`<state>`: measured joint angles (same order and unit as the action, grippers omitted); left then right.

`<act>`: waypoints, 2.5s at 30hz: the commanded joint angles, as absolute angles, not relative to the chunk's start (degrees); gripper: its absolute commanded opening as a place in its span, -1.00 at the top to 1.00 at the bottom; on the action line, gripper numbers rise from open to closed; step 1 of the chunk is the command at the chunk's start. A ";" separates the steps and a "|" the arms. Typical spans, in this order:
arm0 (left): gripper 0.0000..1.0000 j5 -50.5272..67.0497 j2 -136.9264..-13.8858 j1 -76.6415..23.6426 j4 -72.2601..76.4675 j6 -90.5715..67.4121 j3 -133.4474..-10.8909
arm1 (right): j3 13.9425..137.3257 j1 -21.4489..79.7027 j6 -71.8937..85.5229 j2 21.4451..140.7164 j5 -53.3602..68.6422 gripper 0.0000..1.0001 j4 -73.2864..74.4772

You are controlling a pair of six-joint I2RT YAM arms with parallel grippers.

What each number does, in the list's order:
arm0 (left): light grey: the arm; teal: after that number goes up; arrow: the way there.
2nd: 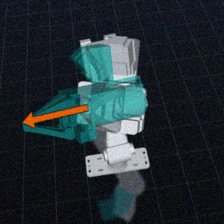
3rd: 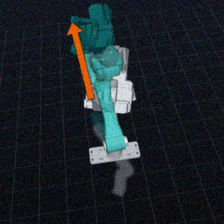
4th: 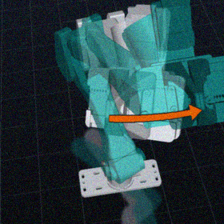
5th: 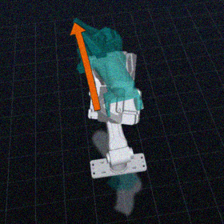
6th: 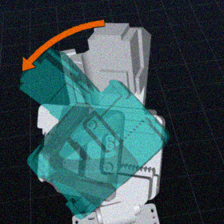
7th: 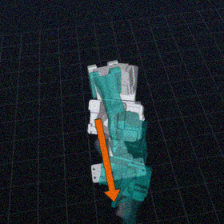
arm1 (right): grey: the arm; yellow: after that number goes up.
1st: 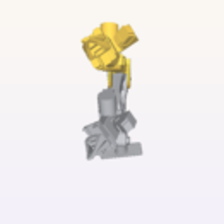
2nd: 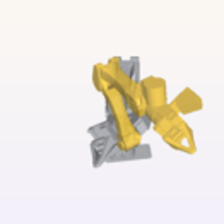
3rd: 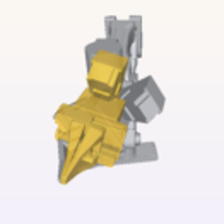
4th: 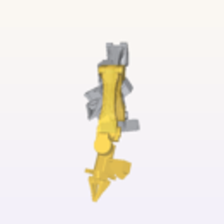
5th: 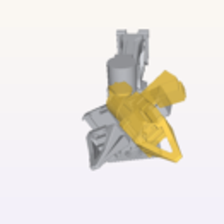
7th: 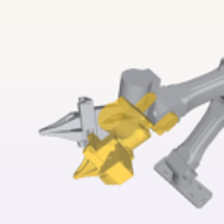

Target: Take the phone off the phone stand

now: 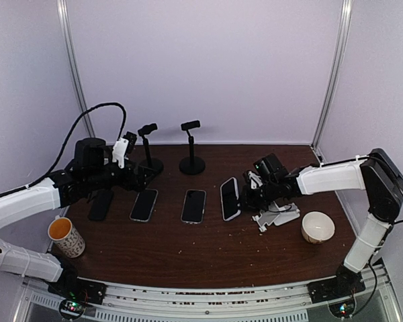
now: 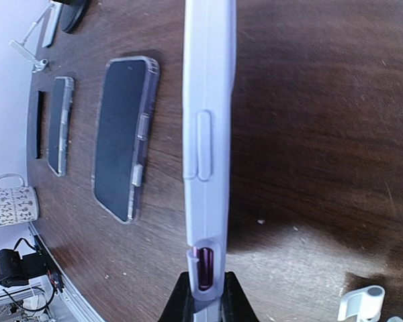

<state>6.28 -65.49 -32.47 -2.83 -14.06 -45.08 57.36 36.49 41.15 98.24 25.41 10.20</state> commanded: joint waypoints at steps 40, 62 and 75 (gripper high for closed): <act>-0.96 6.02 -64.74 -32.73 0.41 -14.68 -44.74 | 45.49 34.63 38.01 81.54 21.08 -0.23 17.61; -0.96 6.43 -63.73 -32.74 1.42 -14.79 -43.91 | 47.34 25.76 34.74 73.27 10.85 -0.37 27.81; -0.96 6.42 -64.18 -32.72 3.63 -14.94 -43.32 | 61.44 36.75 56.02 71.54 -17.69 -0.99 47.74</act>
